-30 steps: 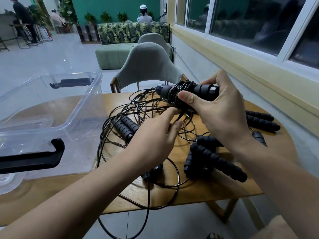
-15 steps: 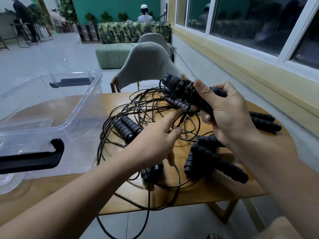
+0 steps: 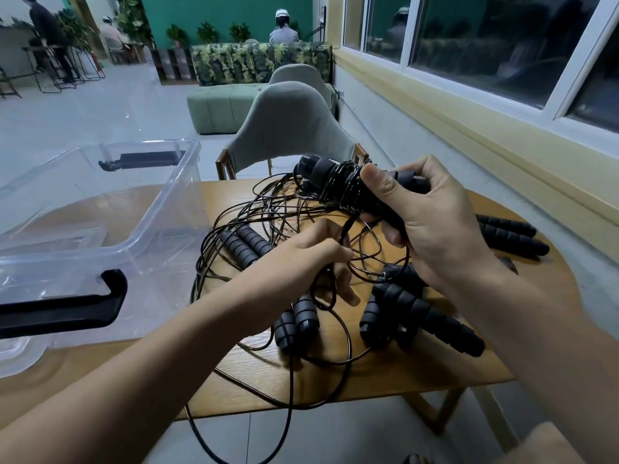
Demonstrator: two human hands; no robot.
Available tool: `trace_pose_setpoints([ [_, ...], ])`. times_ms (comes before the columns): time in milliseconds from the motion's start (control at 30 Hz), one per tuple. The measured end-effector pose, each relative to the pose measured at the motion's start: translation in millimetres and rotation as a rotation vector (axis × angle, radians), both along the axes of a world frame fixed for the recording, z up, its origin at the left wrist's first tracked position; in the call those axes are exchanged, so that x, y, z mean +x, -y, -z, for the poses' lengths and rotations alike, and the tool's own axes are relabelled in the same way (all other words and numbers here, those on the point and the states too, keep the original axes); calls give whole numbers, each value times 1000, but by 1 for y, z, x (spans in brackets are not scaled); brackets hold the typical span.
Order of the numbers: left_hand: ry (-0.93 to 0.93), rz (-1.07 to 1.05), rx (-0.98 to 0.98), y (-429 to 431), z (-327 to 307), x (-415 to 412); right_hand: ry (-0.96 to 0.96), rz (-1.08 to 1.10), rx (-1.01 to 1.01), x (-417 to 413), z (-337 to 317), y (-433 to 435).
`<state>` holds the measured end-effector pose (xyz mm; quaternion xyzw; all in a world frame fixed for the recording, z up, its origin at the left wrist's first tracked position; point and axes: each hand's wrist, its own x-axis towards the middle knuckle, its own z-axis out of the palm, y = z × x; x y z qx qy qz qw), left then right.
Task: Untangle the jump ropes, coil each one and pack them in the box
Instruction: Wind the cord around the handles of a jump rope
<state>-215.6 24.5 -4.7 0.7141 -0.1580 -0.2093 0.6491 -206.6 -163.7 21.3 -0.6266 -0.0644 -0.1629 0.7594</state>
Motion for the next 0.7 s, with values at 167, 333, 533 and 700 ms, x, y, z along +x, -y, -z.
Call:
trace_pose_setpoints([
  [167,-179,-33,-78,11,-14,6,-26,4,77,2,-2,4],
  [333,-146,-57,-148,-2,5,8,-20,57,125,6,-4,11],
  [533,8,-188,-185,-1,13,12,-29,104,105,11,-3,22],
  [700,31,-229,-213,-2,13,9,-17,96,85,12,1,22],
])
